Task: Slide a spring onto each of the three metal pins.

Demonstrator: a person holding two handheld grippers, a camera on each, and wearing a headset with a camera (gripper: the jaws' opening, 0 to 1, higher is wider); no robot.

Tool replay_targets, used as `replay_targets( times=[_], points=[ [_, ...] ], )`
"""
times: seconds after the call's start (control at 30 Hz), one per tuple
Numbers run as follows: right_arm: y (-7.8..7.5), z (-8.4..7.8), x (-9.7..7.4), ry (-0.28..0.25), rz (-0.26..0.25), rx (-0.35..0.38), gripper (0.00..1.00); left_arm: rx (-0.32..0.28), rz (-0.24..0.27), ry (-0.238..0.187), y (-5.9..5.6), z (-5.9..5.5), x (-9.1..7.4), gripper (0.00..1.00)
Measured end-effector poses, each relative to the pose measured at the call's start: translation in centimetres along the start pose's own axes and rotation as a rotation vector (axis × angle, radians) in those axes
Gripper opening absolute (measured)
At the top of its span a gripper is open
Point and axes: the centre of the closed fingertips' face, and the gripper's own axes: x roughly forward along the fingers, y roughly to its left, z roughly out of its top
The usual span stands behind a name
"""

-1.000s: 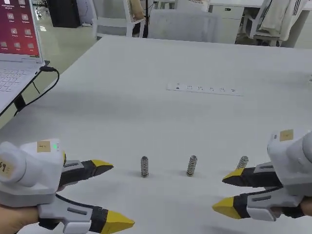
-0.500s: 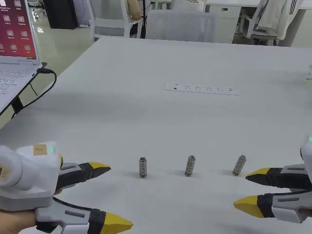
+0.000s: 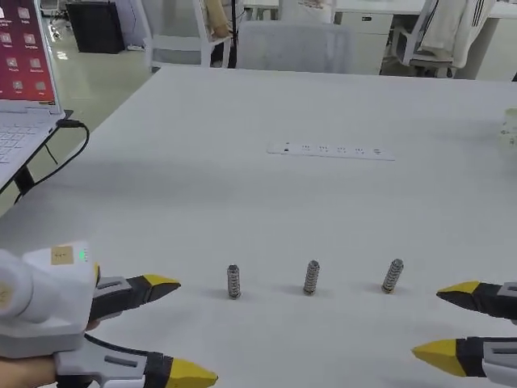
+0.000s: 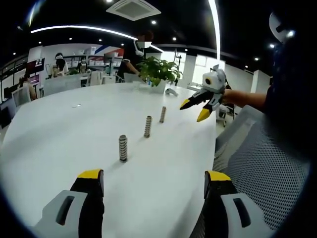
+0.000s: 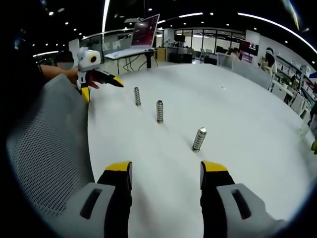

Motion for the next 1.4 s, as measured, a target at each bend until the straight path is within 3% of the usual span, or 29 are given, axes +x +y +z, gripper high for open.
replay_targets(
  times=[0.33, 0.83, 1.4],
  points=[
    [-0.5, 0.1, -0.6, -0.075, -0.026, -0.018, 0.62, -0.008, 0.005, -0.004, 0.2, -0.1, 0.0, 0.8],
    [-0.6, 0.5, -0.5, -0.116, -0.038, -0.021, 0.73, -0.024, 0.018, -0.017, 0.6, -0.2, -0.1, 0.8],
    [-0.7, 1.2, -0.7, -0.136, -0.037, -0.017, 0.77, -0.025, 0.027, -0.024, 0.6, 0.1, -0.2, 0.8]
  ],
)
